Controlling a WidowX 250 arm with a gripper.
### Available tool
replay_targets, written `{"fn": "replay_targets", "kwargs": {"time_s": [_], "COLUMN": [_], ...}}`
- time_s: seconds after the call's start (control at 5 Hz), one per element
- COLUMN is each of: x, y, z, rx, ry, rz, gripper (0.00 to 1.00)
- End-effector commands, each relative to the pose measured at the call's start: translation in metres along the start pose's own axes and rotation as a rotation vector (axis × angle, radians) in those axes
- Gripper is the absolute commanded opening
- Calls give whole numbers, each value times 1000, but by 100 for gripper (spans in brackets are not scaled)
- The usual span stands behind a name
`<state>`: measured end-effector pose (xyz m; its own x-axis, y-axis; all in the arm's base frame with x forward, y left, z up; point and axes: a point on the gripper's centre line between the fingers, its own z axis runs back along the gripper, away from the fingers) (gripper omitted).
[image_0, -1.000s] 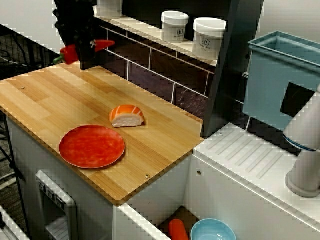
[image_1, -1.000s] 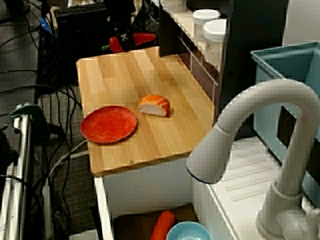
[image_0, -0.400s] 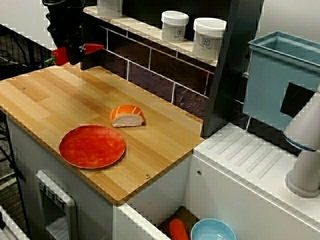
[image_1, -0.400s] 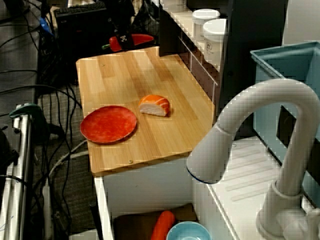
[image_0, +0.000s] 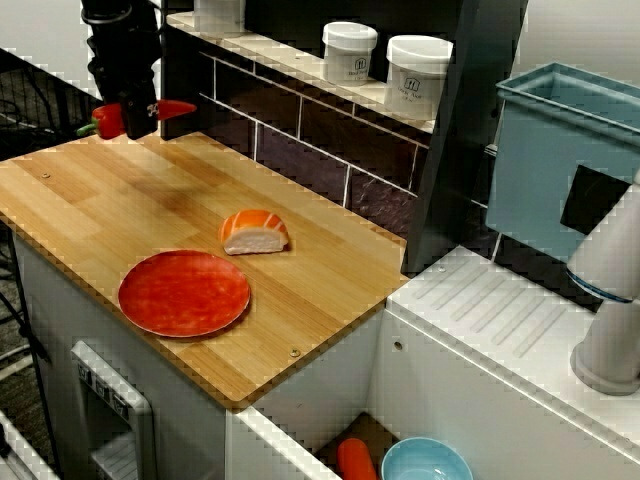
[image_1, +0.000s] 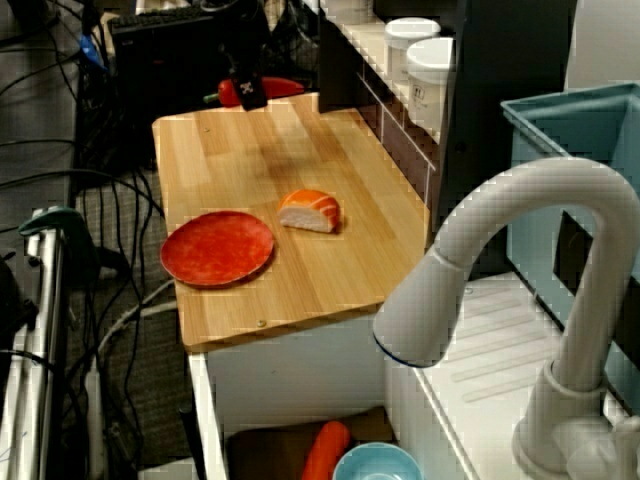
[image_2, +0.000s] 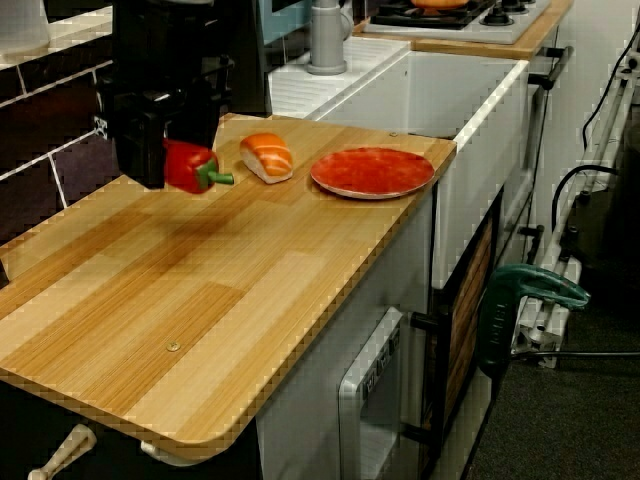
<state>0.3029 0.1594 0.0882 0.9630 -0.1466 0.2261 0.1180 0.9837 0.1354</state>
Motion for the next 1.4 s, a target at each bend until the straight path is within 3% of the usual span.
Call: {"fn": "replay_targets", "kwargs": {"time_s": [0.0,0.2,0.6,1.2], "x": [-9,-11,-10,-7], "y": [-4,-10,-11,-13], "z": [-10,-18,-16,0], "rx": [53,49,18,-18], "ry": [-9,7,25,11], "rz": [4,-6,0,13], "gripper": [59,100,100,100]}}
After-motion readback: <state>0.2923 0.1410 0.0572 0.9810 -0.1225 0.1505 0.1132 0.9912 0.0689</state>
